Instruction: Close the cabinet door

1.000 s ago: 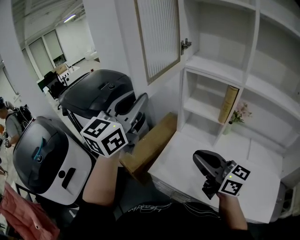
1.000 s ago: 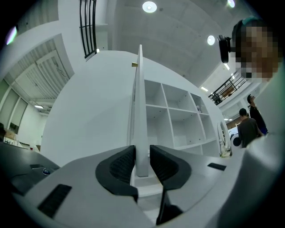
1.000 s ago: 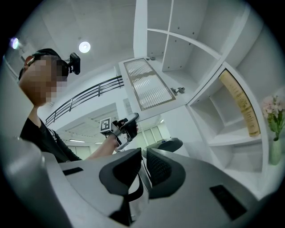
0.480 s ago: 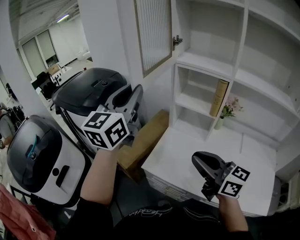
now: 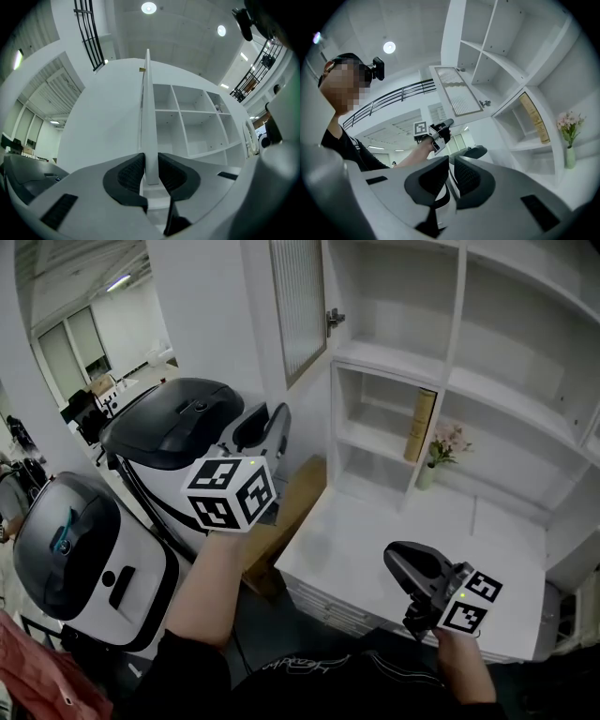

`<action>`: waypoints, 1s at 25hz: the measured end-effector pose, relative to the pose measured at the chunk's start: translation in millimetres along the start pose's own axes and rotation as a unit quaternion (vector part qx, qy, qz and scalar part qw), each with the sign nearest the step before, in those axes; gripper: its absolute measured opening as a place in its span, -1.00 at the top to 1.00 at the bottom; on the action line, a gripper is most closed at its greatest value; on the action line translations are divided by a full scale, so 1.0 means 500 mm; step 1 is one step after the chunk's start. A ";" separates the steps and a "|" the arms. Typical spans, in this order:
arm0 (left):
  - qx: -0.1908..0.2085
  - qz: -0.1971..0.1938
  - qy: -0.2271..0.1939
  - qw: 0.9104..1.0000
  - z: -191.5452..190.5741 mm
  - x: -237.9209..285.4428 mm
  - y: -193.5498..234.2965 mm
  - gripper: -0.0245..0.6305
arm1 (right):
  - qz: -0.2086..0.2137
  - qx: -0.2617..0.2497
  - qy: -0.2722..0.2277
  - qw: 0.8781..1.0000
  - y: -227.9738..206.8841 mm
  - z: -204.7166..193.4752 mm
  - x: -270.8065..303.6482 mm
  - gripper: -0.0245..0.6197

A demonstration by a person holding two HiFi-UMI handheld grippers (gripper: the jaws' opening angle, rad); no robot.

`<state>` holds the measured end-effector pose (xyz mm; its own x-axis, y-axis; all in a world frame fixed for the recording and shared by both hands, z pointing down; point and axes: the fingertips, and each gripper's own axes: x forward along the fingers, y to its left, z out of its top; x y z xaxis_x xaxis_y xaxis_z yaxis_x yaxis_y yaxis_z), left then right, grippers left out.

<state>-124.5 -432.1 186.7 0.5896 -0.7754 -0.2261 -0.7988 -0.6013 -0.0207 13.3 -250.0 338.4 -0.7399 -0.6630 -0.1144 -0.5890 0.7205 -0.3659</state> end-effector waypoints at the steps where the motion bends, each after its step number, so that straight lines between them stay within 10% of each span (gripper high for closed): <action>1: 0.002 0.006 -0.002 1.000 0.000 0.002 -0.008 0.67 | 0.001 -0.001 -0.002 1.000 -0.003 0.008 -0.006 0.73; 13: 0.015 0.053 -0.005 0.998 -0.003 0.025 -0.092 0.65 | 0.005 -0.003 0.003 1.000 -0.065 0.068 -0.098 0.73; 25: 0.014 0.010 0.018 1.000 -0.012 0.063 -0.164 0.56 | 0.032 -0.009 -0.017 0.999 -0.118 0.134 -0.131 0.73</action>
<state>-39.8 -408.4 186.8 0.5777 -0.7936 -0.1912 -0.8127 -0.5810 -0.0440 118.4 -262.5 305.4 -0.7646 -0.6219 -0.1692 -0.5467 0.7649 -0.3408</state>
